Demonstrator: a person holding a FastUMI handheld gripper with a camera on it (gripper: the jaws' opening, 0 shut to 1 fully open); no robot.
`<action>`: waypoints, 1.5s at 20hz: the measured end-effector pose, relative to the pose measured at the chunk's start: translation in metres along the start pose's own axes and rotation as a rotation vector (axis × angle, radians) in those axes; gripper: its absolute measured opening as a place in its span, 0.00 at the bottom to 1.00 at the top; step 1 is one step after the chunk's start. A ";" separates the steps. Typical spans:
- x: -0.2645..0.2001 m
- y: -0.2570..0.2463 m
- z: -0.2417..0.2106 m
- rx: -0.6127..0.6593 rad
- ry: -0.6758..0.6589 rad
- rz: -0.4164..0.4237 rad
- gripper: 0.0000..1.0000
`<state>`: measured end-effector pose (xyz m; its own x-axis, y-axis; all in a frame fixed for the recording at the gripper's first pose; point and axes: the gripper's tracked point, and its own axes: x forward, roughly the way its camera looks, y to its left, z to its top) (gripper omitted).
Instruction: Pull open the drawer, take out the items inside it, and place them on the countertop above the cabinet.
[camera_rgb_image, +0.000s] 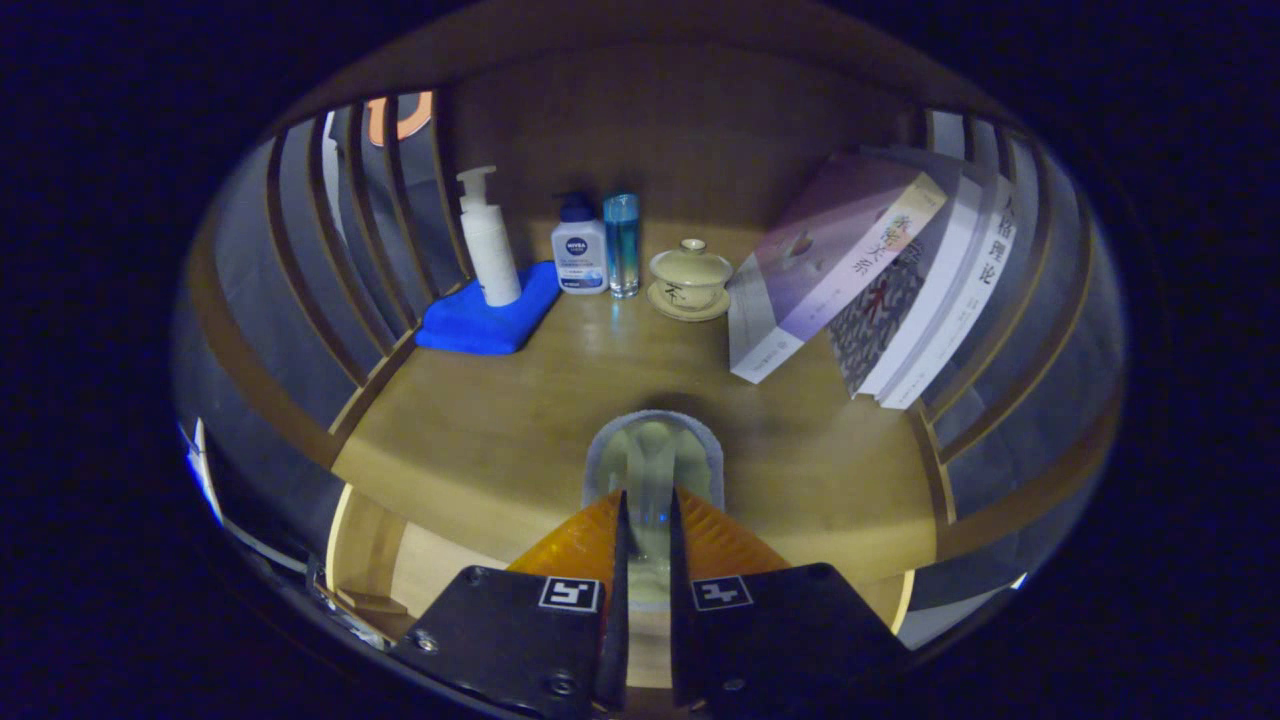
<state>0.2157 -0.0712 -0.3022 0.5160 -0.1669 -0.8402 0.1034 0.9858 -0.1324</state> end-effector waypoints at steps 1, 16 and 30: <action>0.005 0.000 0.003 -0.004 0.001 0.001 0.20; -0.062 0.019 -0.027 -0.018 -0.155 0.067 0.78; -0.145 0.079 -0.160 -0.053 -0.403 0.186 0.90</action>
<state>0.0124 0.0335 -0.2750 0.8129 0.0300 -0.5817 -0.0608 0.9976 -0.0334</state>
